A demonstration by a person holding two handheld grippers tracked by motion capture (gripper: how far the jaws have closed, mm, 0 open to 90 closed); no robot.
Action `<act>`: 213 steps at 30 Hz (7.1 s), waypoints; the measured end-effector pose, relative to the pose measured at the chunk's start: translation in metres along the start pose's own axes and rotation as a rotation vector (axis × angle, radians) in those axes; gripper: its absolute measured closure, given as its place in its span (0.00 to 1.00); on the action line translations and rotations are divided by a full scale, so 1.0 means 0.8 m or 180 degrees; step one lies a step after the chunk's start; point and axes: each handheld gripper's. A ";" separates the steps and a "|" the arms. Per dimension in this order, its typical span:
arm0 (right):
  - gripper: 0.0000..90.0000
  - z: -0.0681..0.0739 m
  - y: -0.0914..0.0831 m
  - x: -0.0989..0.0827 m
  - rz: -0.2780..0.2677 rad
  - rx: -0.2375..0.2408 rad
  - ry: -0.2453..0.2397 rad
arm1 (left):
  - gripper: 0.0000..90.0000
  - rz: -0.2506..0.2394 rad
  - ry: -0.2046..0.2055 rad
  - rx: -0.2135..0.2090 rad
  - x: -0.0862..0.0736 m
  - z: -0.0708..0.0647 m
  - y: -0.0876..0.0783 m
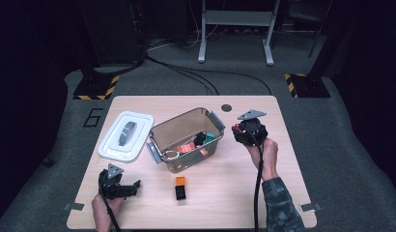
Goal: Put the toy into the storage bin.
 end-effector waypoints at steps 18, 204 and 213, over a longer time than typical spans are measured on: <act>0.65 0.035 -0.023 0.055 -0.0143 0.0184 -0.0330 | 0.02 0.0025 0.0008 -0.0005 0.000 0.000 -0.001; 0.65 0.099 0.029 -0.079 0.0306 0.0556 -0.0109 | 0.03 0.0019 0.0007 -0.0001 0.000 0.000 -0.001; 0.65 0.075 0.036 -0.068 0.0217 0.0522 0.0012 | 0.03 0.0022 0.0006 -0.0003 0.000 0.000 -0.001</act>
Point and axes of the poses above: each handheld gripper's, and its own axes: y roughly forward along the jaws, x roughly out of its top, z roughly to its left, and after that the axes turned 13 degrees about z, right-handed
